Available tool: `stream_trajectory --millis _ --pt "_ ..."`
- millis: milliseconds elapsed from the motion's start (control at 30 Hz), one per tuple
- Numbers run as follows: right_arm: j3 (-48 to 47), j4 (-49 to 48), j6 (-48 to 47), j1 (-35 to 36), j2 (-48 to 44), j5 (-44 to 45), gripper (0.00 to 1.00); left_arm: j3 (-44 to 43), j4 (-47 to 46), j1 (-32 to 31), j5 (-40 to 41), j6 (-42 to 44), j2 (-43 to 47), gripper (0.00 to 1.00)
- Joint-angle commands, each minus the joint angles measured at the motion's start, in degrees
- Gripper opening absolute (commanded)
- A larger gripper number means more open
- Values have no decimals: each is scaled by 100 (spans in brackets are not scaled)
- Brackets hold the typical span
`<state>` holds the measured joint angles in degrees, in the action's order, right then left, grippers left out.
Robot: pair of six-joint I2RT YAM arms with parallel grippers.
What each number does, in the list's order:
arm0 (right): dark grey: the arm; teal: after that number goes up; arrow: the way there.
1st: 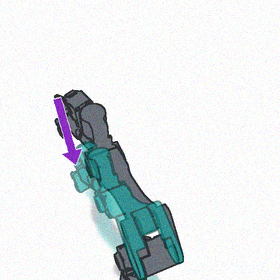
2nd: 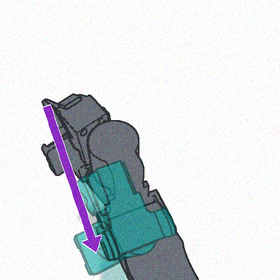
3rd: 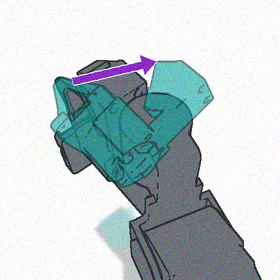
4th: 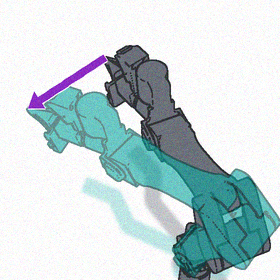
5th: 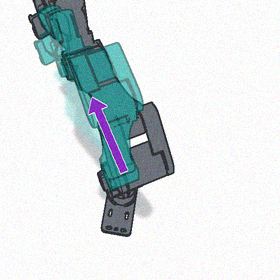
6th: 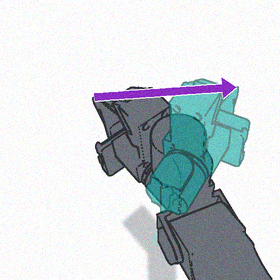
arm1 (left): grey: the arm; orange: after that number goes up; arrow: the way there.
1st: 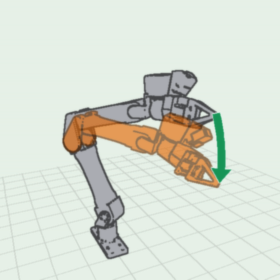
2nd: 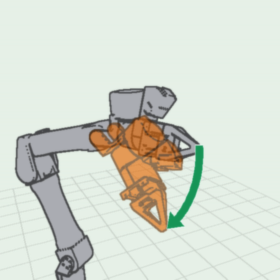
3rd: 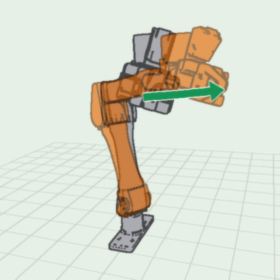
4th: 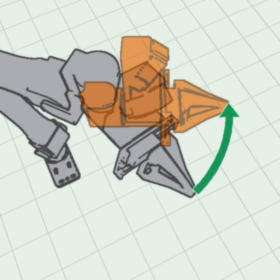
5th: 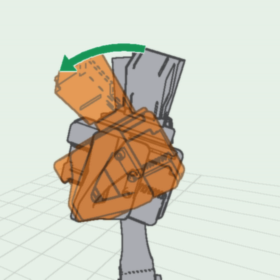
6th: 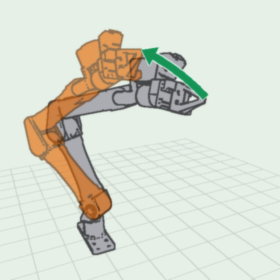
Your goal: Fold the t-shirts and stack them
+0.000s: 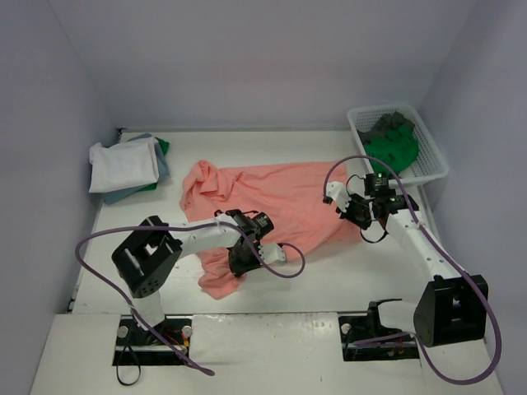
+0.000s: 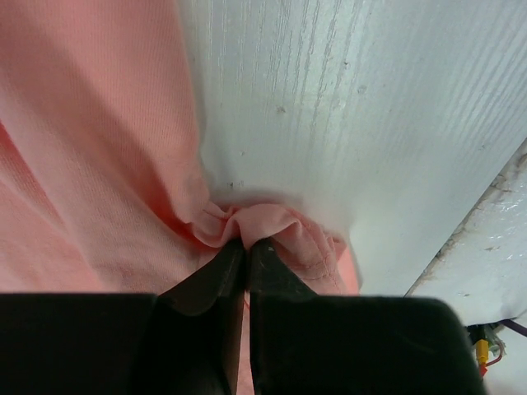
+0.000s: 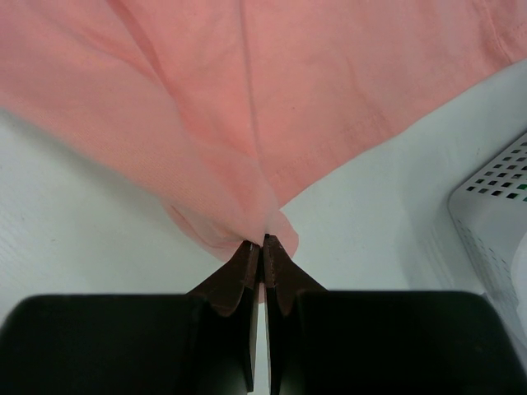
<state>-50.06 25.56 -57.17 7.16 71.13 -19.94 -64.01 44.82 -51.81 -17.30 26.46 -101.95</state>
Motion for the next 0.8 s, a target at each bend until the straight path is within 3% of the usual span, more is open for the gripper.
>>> stream_trajectory --millis 0,167,467,767 --pt "-197 -42 -93 -39 -91 -1 0 336 -360 -119 -432 53 -440 0" --pt "-241 -34 -119 -65 -47 8 0 117 228 -40 -467 403 17 0" --pt "-539 -42 -49 -74 129 -88 0 -1455 1906 619 -687 878 913 0" --pt "-706 -69 -31 -92 498 -238 0 -2124 2013 1216 -669 1133 1037 0"
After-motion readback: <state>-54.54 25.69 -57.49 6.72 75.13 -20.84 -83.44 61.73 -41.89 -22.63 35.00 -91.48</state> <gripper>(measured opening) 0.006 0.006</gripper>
